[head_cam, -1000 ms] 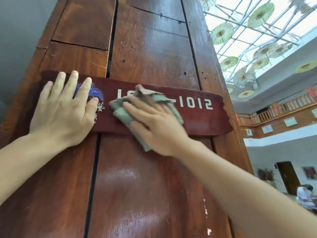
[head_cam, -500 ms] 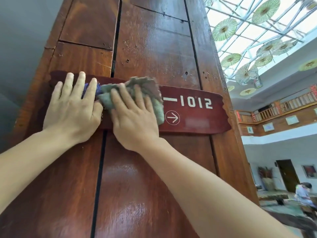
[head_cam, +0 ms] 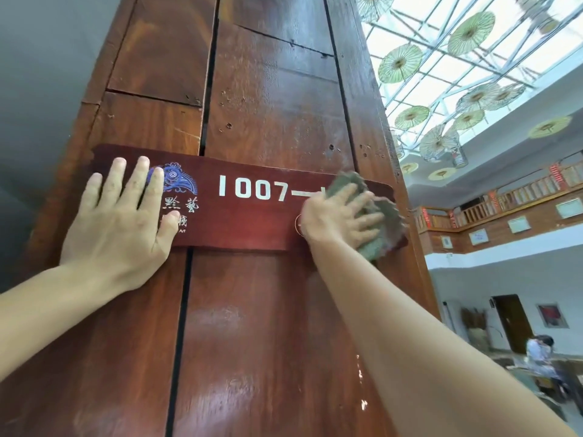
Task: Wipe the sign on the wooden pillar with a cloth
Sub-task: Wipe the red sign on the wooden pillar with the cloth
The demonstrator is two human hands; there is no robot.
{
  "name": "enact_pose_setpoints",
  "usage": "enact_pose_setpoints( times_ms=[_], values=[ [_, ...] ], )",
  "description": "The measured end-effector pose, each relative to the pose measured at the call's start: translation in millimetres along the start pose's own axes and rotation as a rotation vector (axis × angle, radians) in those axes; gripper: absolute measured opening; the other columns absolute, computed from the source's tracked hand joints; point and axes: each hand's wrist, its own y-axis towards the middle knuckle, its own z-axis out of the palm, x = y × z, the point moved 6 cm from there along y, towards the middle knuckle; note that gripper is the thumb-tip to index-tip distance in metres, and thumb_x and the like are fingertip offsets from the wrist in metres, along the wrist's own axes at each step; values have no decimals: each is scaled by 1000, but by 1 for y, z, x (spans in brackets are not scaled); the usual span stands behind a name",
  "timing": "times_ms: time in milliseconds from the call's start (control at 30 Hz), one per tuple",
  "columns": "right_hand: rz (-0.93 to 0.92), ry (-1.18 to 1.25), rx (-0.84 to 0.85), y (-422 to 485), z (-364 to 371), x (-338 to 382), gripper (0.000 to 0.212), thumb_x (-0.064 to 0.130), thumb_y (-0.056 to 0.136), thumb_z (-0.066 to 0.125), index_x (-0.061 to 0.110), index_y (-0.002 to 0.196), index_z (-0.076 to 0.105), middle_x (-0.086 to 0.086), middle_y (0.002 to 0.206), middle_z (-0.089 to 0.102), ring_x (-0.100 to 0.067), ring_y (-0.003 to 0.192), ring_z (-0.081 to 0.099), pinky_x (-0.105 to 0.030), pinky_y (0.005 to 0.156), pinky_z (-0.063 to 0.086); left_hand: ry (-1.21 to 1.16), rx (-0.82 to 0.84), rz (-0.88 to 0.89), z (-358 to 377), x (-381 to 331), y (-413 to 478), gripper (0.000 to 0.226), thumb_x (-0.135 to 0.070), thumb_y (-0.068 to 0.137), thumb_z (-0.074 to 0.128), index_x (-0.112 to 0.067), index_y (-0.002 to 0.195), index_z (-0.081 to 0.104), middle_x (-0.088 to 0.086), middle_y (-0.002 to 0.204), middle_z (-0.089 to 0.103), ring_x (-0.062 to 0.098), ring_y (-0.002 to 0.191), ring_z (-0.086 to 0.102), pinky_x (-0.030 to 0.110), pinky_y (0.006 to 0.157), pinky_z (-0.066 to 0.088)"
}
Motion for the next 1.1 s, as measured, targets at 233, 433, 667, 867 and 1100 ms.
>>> enact_pose_setpoints(
  times_ms=[233, 433, 667, 867, 1100],
  values=[
    [-1104, -120, 119, -113, 28, 70, 54, 50, 102, 38, 35, 154, 35, 5, 168, 22, -34, 153, 15, -51, 123, 14, -3, 48, 1, -11, 24, -19, 73, -46, 100, 25, 0, 156, 27, 19, 165, 28, 36, 154, 23, 54, 121, 26],
    [-996, -346, 22, -65, 20, 68, 64, 69, 95, 23, 51, 155, 13, 4, 171, 1, -31, 155, 7, -50, 125, 6, -193, 63, -199, -8, 52, -39, 91, -65, 95, 19, -1, 159, 6, 20, 169, 7, 32, 157, 12, 47, 125, 20],
    [-1406, -242, 64, -176, 71, 153, 60, 57, 100, 13, 41, 157, 19, 0, 170, 11, -32, 156, 4, -55, 124, 3, -250, 39, -244, -7, 53, -63, 126, -88, 72, 37, -3, 160, 5, 20, 169, 10, 28, 158, 11, 42, 126, 19],
    [-1244, -353, 37, -119, 61, 182, 56, 55, 103, 17, 44, 158, 13, 0, 170, 9, -31, 155, 6, -52, 124, 5, -198, 52, -247, -5, 53, -68, 128, -89, 71, 39, -3, 159, 1, 17, 170, 8, 28, 158, 5, 37, 126, 12],
    [-1470, -248, 38, -204, 79, 157, 60, 55, 102, 20, 36, 158, 23, -4, 169, 19, -35, 154, 13, -57, 123, 11, -210, 56, -197, -9, 53, -71, 126, -86, 70, 38, 0, 158, 12, 20, 167, 20, 32, 157, 11, 46, 125, 23]
  ],
)
